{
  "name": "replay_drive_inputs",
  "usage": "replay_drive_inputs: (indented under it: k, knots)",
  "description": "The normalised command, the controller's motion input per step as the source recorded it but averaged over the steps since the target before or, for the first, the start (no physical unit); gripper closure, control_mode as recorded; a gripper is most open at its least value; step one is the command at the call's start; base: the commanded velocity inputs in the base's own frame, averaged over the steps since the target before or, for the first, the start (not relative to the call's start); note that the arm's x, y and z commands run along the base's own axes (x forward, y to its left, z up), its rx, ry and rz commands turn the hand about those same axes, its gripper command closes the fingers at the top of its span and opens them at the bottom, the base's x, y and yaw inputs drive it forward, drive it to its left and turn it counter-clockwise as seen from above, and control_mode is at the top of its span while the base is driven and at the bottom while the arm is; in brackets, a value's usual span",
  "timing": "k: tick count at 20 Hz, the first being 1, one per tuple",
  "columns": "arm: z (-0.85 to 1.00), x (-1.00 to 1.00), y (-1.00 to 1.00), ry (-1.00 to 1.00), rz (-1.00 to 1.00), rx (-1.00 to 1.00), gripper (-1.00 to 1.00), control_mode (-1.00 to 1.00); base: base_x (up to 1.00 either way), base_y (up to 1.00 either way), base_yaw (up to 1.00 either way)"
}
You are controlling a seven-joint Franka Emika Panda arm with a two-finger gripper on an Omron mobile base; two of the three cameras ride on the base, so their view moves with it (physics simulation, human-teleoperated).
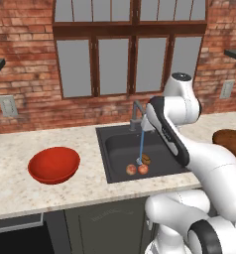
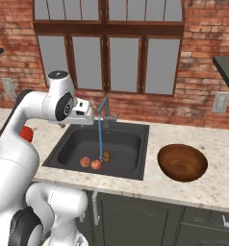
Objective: Pick the peachs from the sink and place them in one bowl. Place the potato in the other bowl. Then turn off the sink faucet.
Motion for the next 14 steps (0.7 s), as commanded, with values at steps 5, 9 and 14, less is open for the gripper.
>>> replay_drive_inputs:
  k: [5,9,14]
  knots:
    - [-0.46,0.00,0.00,0.02,0.00,0.00,-1.00,-1.00,0.00,0.00,0.00]
    - [-0.39,0.00,0.00,0.00,0.00,0.00,-1.00,-1.00,0.00,0.00,0.00]
    - [-0.34,0.00,-0.01,0.00,0.00,0.00,-1.00,-1.00,0.00,0.00,0.00]
